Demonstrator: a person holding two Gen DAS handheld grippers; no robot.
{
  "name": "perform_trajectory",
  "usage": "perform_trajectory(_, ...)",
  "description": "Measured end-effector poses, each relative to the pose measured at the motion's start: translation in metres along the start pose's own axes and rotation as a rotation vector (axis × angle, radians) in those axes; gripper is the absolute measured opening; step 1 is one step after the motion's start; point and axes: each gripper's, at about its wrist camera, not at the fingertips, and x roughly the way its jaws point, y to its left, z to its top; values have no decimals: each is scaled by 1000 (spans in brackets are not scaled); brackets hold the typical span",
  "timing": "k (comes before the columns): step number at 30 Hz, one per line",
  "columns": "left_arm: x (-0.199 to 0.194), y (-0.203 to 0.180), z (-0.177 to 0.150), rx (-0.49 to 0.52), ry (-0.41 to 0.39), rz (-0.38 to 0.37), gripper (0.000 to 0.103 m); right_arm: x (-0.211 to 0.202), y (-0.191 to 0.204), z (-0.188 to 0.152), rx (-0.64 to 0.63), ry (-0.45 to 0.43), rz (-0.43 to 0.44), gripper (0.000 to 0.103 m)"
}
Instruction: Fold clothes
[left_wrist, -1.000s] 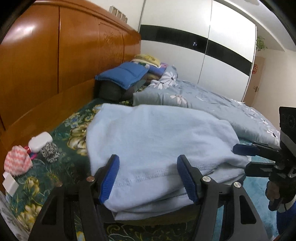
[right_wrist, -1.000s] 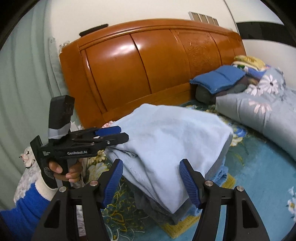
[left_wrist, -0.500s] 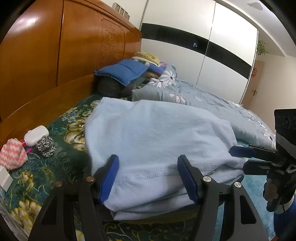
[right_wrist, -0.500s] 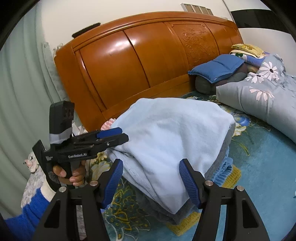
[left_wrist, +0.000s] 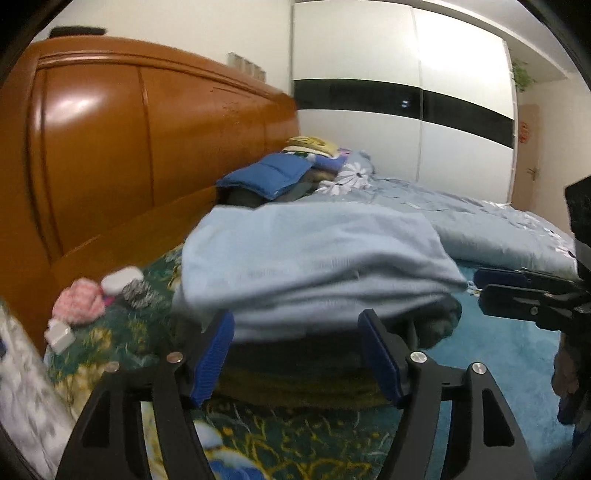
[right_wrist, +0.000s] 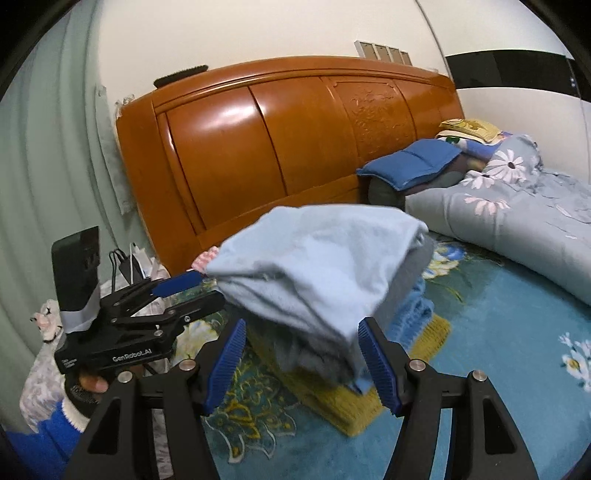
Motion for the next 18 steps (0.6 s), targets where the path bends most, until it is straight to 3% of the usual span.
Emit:
perform_trajectory(3, 2, -2, -17, -38, 18, 46, 74, -2, -1, -15, 10, -3, -32, 77)
perform_trajectory(7, 11, 3, -36, -123, 59, 72, 75, 4, 5, -31, -25, 27, -89, 78)
perform_trajectory(11, 16, 4, -47, -143, 64, 139, 76, 9, 9, -43, -42, 47, -102, 80)
perform_trajectory(18, 25, -3, -58, -127, 66, 182, 81, 17, 4, -56, -23, 68, -137, 90)
